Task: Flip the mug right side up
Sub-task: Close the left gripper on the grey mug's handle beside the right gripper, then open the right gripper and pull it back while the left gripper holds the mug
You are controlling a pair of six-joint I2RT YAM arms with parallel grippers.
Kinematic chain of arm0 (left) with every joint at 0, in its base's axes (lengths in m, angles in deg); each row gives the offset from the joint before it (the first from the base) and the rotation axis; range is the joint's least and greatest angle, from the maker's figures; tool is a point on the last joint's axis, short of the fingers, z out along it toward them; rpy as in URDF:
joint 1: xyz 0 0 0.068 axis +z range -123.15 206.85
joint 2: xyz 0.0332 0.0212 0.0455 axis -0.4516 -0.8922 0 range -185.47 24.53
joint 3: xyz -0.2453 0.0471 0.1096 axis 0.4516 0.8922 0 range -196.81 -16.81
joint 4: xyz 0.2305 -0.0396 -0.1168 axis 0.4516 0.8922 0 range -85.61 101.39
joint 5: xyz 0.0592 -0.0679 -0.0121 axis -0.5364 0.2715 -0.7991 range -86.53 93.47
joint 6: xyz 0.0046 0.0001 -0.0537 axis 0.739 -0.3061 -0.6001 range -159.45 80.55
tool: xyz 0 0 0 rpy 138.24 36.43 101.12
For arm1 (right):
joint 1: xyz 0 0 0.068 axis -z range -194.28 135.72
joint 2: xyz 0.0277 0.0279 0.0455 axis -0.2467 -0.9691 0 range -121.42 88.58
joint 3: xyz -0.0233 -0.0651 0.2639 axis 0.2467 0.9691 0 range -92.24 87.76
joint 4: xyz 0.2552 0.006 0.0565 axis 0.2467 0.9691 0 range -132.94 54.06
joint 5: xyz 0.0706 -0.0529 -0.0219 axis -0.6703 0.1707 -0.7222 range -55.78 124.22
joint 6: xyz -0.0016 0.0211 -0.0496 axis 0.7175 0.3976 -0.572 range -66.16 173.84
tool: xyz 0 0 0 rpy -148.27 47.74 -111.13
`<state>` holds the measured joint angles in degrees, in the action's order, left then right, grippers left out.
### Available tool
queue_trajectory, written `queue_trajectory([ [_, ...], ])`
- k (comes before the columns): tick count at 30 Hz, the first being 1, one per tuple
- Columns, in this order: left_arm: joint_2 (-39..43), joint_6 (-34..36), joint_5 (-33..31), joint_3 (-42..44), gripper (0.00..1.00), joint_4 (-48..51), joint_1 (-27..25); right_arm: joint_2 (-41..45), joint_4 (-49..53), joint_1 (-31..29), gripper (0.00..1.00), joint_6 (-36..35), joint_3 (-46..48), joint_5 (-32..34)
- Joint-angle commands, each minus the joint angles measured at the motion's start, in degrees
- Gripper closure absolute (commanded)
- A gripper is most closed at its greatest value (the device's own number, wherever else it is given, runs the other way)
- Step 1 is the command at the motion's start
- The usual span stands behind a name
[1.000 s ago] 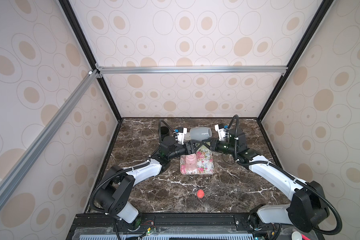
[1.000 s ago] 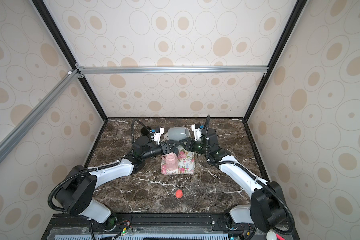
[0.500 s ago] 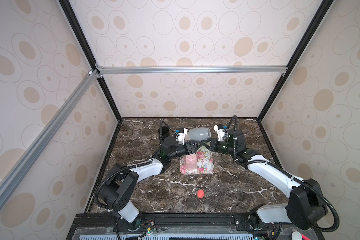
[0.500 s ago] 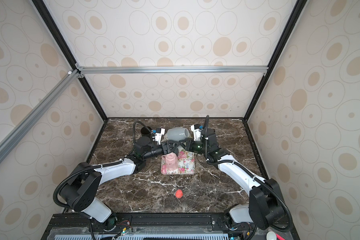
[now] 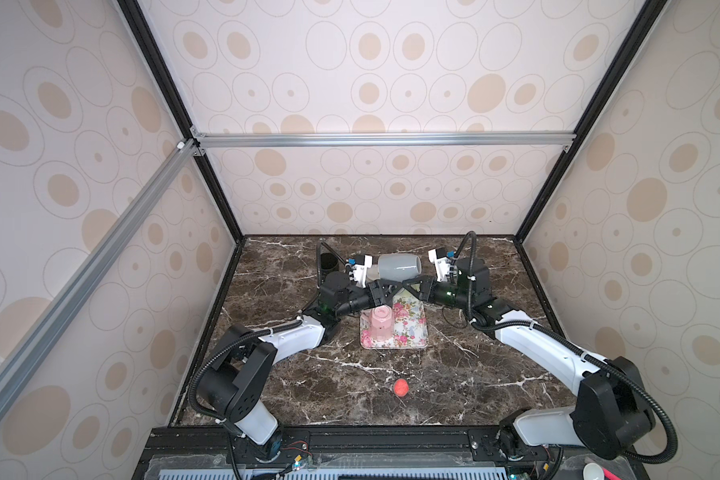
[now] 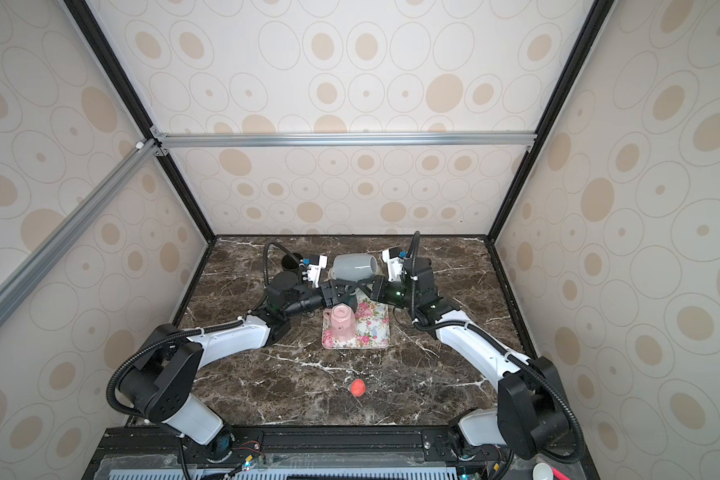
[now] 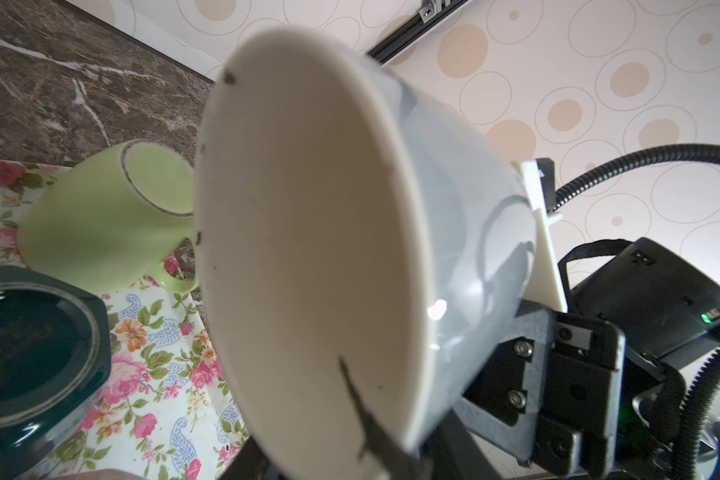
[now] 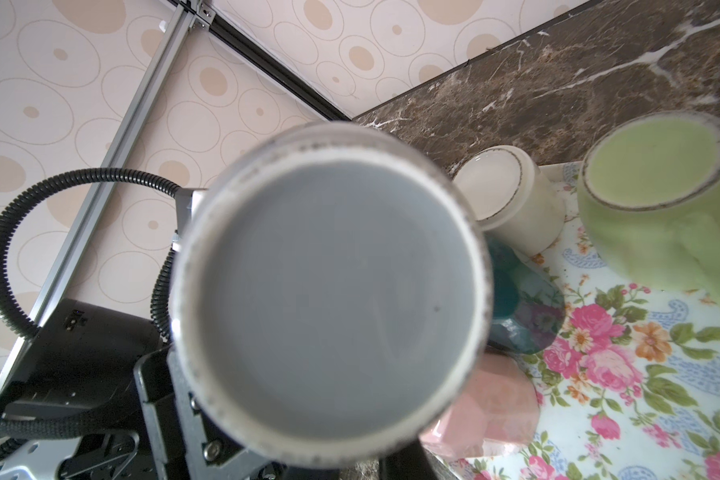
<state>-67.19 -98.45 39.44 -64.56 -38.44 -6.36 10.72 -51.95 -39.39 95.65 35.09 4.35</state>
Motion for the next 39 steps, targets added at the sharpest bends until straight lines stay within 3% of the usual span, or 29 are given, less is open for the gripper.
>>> queue_trajectory([
  [1,1.3,-0.7,3.1,-1.0,0.61,-6.0,-0.8,-1.0,-2.8,-0.5,1.00,-0.7,0.6,-0.2],
  [23,1.4,-2.8,3.4,-0.2,0.74,-10.3,-0.8,-3.1,-4.6,-0.5,1.00,1.2,0.1,-1.3],
  [34,0.8,-5.2,4.0,0.3,1.00,-14.2,-0.9,-3.3,-4.2,-0.5,1.00,0.9,0.1,-1.2],
  [39,0.6,-5.3,3.8,0.1,1.00,-14.1,-0.8,-2.8,-3.7,-0.6,1.00,0.6,0.1,-0.9],
])
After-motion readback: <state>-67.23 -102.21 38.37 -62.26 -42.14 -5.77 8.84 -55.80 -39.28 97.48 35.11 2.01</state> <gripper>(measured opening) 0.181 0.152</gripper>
